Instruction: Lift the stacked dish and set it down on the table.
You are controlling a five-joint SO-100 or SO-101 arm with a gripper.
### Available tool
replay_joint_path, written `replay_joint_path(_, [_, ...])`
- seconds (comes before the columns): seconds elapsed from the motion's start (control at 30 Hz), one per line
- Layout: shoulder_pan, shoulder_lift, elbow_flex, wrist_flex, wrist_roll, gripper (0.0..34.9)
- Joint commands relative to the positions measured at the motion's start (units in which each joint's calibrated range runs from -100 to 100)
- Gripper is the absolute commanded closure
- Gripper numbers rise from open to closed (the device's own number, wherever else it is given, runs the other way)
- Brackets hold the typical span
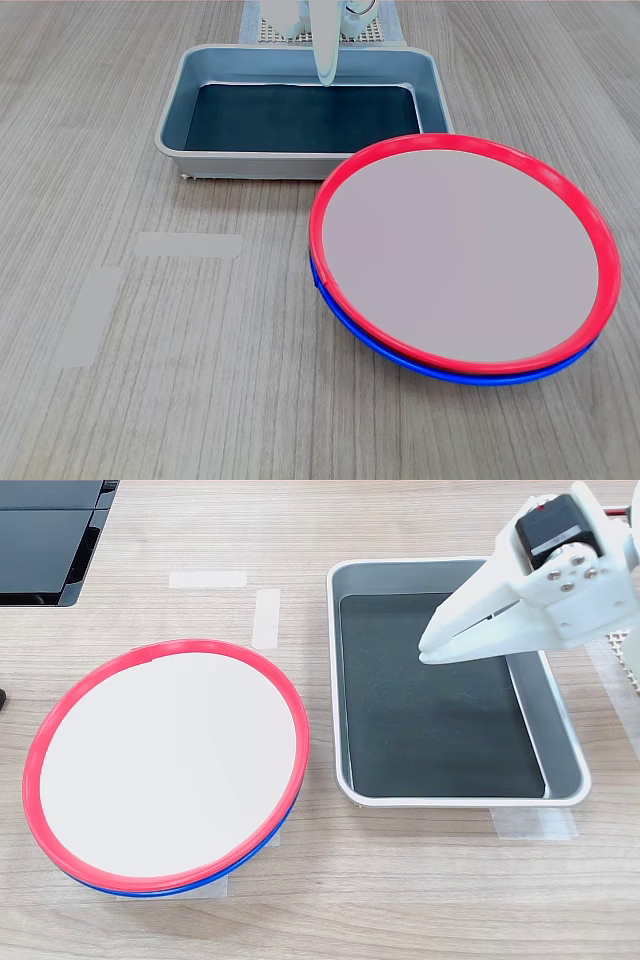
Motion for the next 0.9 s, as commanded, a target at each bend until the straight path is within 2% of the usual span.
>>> replay_joint_path(0.0, [0.3,-0.3,0.0,0.2,0.2,34.6])
replay_joint_path(0.7, [0.3,-0.3,0.0,0.2,0.2,34.6])
replay_joint_path(0.87, [-1.5,0.7,0.0,-0.5,0.2,34.6])
